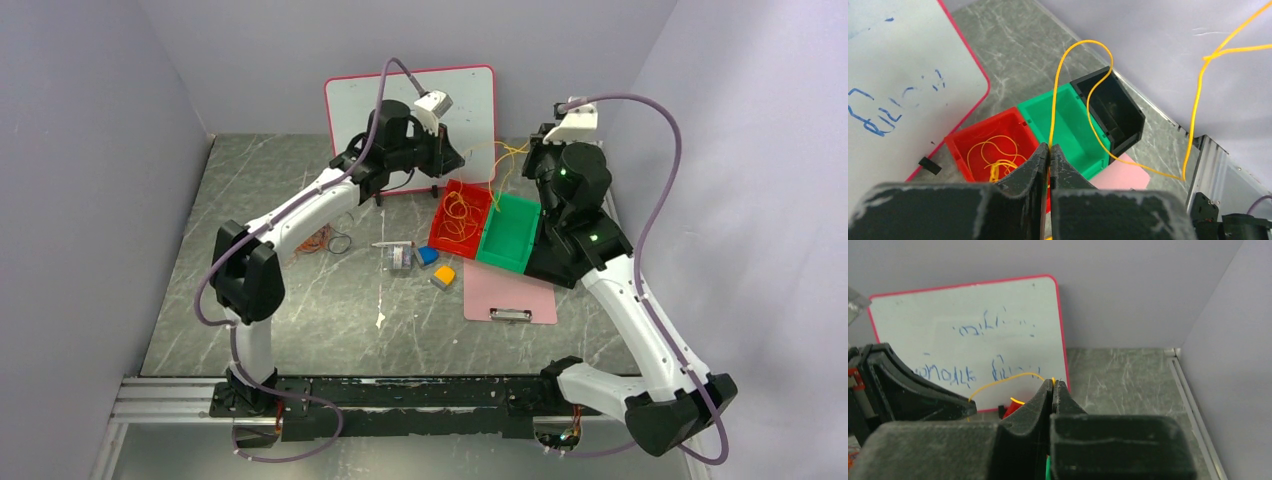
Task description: Untangle the cables
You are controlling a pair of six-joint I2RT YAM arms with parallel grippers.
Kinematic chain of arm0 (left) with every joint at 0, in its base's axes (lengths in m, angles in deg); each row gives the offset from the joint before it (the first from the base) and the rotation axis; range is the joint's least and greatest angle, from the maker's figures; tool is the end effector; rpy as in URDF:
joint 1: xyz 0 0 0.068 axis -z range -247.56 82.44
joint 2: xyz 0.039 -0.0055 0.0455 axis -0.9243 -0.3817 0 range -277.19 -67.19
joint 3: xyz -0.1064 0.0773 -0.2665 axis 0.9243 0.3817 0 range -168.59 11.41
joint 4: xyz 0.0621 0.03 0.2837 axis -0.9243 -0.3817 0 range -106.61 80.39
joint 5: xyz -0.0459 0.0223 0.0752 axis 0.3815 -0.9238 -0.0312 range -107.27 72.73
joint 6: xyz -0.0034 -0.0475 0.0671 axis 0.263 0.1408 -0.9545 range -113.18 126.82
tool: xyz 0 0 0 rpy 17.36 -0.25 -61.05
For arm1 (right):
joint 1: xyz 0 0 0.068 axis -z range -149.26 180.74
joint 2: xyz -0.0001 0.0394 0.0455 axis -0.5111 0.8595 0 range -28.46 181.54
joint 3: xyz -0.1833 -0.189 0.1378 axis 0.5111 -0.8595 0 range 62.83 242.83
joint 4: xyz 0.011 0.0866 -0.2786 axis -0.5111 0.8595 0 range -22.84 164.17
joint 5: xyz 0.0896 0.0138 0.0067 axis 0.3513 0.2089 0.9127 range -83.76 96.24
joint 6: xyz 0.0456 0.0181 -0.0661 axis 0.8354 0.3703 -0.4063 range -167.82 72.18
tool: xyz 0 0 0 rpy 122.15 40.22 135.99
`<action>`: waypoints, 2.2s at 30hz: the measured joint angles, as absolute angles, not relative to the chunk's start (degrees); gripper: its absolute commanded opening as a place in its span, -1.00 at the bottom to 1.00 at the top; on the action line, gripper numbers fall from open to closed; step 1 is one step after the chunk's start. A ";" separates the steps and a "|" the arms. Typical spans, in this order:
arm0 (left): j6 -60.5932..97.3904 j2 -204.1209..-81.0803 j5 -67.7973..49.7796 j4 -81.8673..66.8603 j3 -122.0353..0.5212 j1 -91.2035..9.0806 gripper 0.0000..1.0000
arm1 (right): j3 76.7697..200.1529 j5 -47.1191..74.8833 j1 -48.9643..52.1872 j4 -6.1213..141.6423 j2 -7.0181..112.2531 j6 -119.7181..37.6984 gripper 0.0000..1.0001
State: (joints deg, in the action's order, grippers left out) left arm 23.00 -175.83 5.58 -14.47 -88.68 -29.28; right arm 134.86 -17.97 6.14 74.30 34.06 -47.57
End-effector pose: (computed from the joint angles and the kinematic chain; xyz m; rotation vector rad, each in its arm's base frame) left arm 0.4001 -0.3512 0.3731 0.6569 1.7932 -1.0204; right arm 0.2754 0.0939 0.4807 0.0116 1.5329 0.0221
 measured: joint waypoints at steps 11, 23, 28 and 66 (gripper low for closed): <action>22.94 -183.92 4.42 -15.04 -90.32 -30.85 -0.86 | 127.32 -14.45 9.44 72.51 34.63 -45.02 -1.00; 23.90 -188.07 1.23 -15.52 -90.74 -31.53 -0.86 | 125.79 -8.00 11.56 70.94 36.86 -40.08 -1.00; 23.99 -187.94 -0.23 -15.63 -87.55 -32.36 -0.86 | 125.79 -3.56 12.04 69.06 39.22 -38.26 -1.00; 18.04 -187.64 0.27 -21.71 -84.57 -28.60 0.03 | 128.93 -2.49 12.41 68.73 61.97 -32.43 -1.00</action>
State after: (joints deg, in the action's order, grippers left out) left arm 18.04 -187.64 0.27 -21.71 -84.57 -28.60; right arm 128.93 -2.49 12.41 68.73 61.97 -32.43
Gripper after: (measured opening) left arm 0.493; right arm 0.009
